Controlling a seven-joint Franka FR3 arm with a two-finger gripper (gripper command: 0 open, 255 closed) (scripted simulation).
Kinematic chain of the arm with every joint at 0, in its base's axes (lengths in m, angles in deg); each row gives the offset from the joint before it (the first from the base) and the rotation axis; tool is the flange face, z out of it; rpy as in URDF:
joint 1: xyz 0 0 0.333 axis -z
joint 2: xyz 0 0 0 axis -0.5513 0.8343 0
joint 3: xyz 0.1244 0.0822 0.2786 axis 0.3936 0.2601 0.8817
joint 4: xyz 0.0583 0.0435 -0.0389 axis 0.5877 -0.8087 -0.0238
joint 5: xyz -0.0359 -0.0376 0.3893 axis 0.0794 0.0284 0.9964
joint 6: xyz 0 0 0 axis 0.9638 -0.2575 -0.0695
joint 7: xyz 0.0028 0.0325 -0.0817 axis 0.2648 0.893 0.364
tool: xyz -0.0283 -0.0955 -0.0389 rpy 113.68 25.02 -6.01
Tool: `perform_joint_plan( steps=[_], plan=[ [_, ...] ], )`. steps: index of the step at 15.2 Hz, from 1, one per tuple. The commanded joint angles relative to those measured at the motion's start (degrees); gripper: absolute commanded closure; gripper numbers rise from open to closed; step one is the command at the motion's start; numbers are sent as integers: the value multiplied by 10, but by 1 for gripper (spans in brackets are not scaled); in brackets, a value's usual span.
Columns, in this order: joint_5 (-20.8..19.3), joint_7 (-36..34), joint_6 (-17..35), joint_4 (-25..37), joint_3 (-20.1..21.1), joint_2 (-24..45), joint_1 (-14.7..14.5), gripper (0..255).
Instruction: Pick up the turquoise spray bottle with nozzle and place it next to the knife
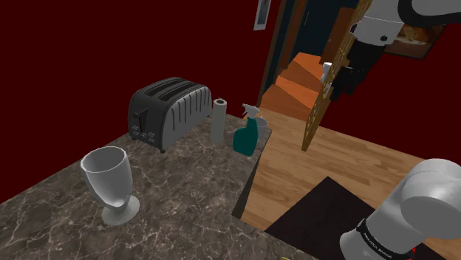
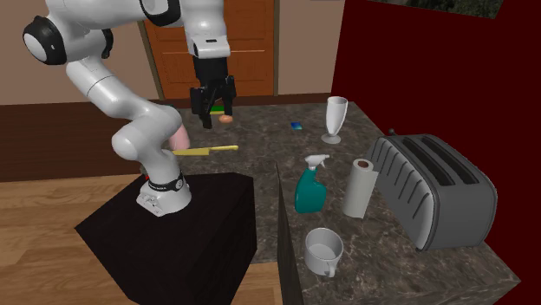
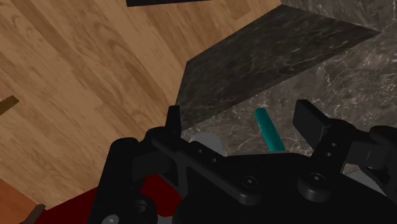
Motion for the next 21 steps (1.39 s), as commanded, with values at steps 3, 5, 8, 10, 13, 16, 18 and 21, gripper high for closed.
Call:
perform_joint_plan(
  steps=[3,5,8,10,13,16,18,21],
  plan=[
    [4,11,29,7,-2,40,-9,0],
    [8,22,57,18,-3,80,-19,0],
    [15,39,94,38,-5,142,-32,0],
    [20,51,116,55,-5,184,-41,0],
    [29,70,144,84,-4,247,-54,0],
    [38,89,168,119,-2,310,-66,0],
    [44,102,180,146,0,351,-73,0],
    [53,121,194,189,6,414,-83,0]
  ],
)
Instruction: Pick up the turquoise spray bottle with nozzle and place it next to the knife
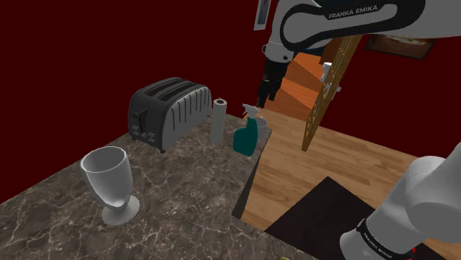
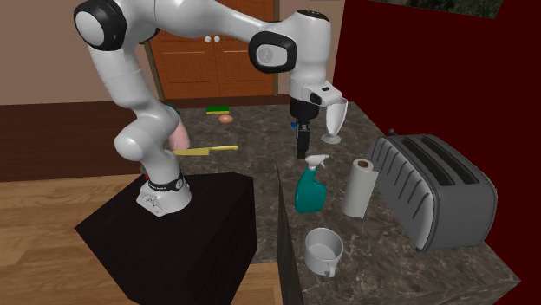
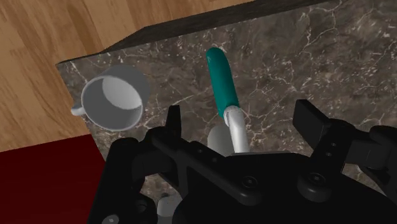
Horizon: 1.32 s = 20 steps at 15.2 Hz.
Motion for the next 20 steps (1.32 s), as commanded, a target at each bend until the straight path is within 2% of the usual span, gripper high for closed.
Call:
perform_joint_plan(
  steps=[1,2,10,17,18,20],
  plan=[
    [6,14,14,32,3,49,-6,0],
    [8,18,16,43,5,63,-8,0],
    [8,18,73,-1,5,77,-8,0],
    [8,18,73,-1,5,77,-8,0],
    [8,18,73,-1,5,77,-8,255],
    [8,18,73,-1,5,77,-8,255]
  ],
)
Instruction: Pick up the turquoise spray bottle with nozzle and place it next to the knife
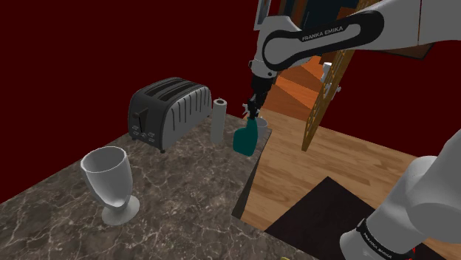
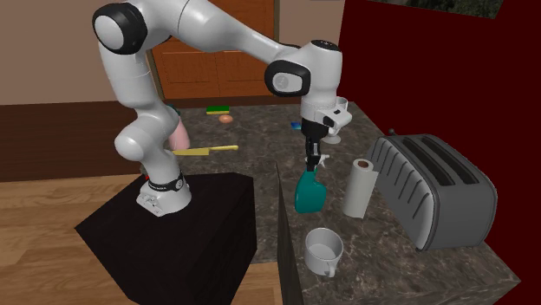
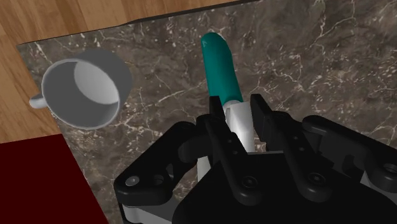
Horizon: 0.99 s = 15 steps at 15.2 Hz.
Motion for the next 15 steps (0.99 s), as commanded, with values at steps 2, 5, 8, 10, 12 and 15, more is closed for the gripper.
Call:
perform_joint_plan(
  steps=[2,5,8,10,12,15],
  plan=[
    [0,0,0,0,0,0,0,255],
    [0,0,0,0,0,0,0,255],
    [0,0,-8,5,0,-2,0,255],
    [0,0,-23,16,0,-6,0,255],
    [0,0,-38,28,0,-10,0,255],
    [0,0,-60,46,0,-14,0,255]
  ],
)
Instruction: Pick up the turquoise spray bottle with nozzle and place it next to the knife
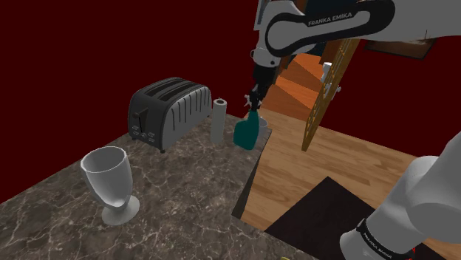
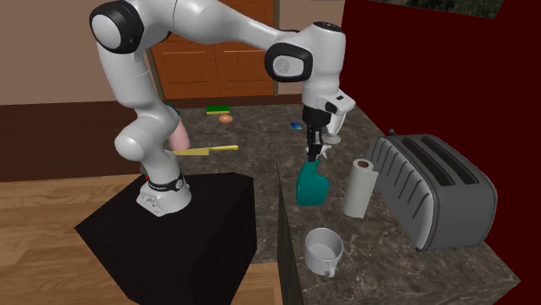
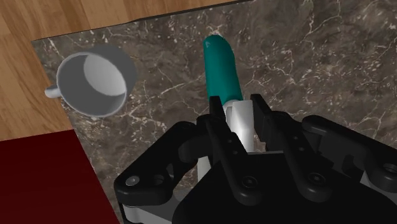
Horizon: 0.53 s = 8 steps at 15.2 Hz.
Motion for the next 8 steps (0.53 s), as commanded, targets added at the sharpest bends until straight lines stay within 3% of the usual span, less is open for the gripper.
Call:
perform_joint_plan(
  steps=[1,8],
  plan=[
    [0,0,-15,11,0,-4,0,255],
    [0,0,-68,59,0,-9,0,255]
  ],
)
